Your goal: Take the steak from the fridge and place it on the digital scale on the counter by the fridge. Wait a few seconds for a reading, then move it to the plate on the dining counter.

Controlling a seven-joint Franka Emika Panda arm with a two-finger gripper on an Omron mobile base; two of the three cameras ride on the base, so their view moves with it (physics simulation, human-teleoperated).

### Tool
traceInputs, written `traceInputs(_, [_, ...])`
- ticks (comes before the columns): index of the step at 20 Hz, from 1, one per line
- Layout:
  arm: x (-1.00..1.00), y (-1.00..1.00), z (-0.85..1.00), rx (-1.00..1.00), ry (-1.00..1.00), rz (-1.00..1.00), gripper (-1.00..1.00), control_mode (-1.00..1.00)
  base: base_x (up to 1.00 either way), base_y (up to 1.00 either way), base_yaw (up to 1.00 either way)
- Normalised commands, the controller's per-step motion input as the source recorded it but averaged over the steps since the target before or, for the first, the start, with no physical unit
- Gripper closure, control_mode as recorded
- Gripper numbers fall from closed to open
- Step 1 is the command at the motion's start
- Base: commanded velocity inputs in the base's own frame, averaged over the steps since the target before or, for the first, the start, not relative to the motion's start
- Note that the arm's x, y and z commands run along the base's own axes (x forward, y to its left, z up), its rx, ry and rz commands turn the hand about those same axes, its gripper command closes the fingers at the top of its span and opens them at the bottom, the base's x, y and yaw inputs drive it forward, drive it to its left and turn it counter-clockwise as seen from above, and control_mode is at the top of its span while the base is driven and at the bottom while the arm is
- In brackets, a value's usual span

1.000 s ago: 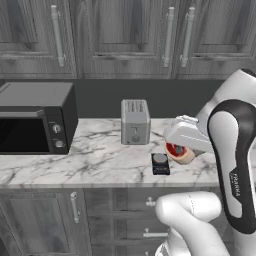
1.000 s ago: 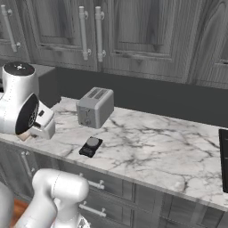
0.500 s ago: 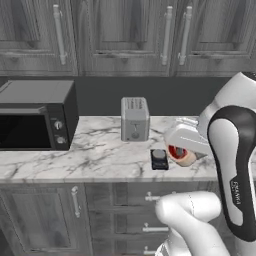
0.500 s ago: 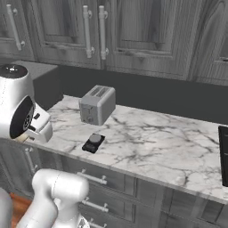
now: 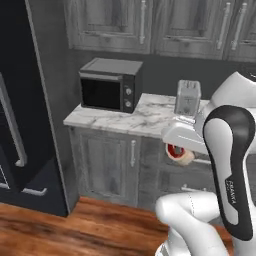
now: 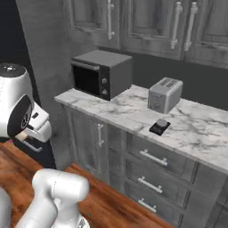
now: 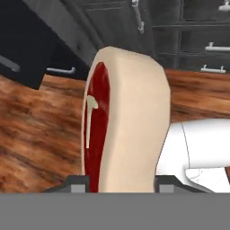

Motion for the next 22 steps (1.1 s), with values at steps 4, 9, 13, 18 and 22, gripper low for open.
traceInputs(4, [0.00, 0.00, 0.00, 0.00, 0.00, 0.00, 1.00, 1.00, -0.47, 0.51, 0.93])
traceInputs(9, [0.00, 0.00, 0.00, 0.00, 0.00, 0.00, 1.00, 1.00, -0.28, 0.38, 1.00])
traceInputs(13, [0.00, 0.00, 0.00, 0.00, 0.00, 0.00, 1.00, 1.00, -0.27, 0.30, 1.00])
traceInputs(18, [0.00, 0.00, 0.00, 0.00, 0.00, 0.00, 1.00, 1.00, -0.32, 0.20, 1.00])
traceInputs(22, [0.00, 0.00, 0.00, 0.00, 0.00, 0.00, 1.00, 1.00, -0.36, 0.04, 0.96])
